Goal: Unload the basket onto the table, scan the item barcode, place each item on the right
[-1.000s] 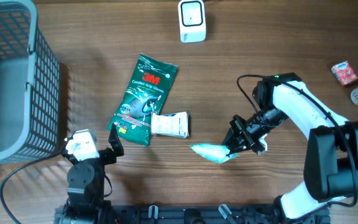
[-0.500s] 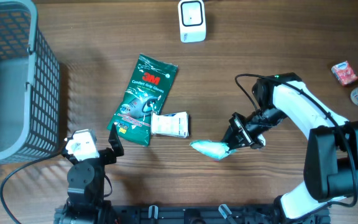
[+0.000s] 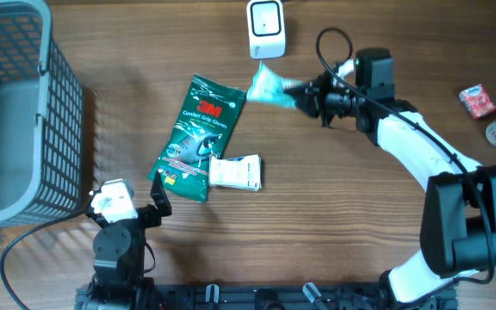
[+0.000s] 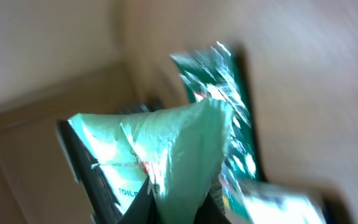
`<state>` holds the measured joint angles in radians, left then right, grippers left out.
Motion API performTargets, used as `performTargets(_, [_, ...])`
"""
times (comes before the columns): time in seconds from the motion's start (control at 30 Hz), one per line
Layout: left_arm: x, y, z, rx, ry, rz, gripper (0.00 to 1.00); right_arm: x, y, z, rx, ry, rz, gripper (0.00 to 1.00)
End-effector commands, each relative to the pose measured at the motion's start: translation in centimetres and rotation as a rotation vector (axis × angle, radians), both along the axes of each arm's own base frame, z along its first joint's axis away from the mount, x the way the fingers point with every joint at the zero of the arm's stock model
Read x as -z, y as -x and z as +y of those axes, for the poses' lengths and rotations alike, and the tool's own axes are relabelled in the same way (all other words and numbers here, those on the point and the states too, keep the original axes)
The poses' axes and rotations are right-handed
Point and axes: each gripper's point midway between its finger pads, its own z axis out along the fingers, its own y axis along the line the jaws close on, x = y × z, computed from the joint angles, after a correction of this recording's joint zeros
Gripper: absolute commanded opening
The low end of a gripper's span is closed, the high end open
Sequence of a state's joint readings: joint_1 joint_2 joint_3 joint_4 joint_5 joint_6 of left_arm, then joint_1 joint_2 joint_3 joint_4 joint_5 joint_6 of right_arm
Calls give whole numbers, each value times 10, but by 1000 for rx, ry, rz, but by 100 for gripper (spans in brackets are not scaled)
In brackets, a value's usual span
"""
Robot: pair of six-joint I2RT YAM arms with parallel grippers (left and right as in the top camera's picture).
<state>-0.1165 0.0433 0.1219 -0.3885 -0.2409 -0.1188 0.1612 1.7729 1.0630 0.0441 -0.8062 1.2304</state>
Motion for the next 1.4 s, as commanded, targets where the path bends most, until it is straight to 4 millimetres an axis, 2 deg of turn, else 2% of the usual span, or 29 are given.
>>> performTargets(0.0, [1,0,-2,3,18,-5,100,-1,-39,-21,209,100,-92,4])
performTargets(0.07, [1,0,-2,3,18,-5,100,-8,-58,-24,288,128,-178,5])
performTargets(0.17, [1,0,-2,3,18,-5,100,-15,-86,-14,363,122,-275,5])
performTargets(0.27, [1,0,-2,3,18,-5,100,-8,-119,6,367,128,-289,5])
performTargets(0.33, [1,0,-2,3,18,-5,100,1,-151,16,369,136,-279,5])
performTargets(0.4, [1,0,-2,3,18,-5,100,7,-173,14,404,173,-253,5])
performTargets(0.47, [1,0,-2,3,18,-5,100,10,-189,1,478,255,-222,5])
performTargets(0.6, [1,0,-2,3,18,-5,100,2,-196,-11,530,288,-239,5])
performTargets(0.77, [1,0,-2,3,18,-5,100,25,-187,-27,538,334,-127,5])
performTargets(0.9, [1,0,-2,3,18,-5,100,21,-174,-51,501,375,-72,5])
performTargets(1.0, [1,0,-2,3,18,-5,100,9,-157,-88,519,440,-13,5])
performTargets(1.07, [1,0,-2,3,18,-5,100,7,-139,-127,569,514,68,5])
performTargets(1.17, [1,0,-2,3,18,-5,100,18,-105,-204,689,635,237,5])
performTargets(1.27, [1,0,-2,3,18,-5,100,34,-81,-272,730,702,339,4])
performTargets(1.37, [1,0,-2,3,18,-5,100,54,-39,-364,849,773,488,4])
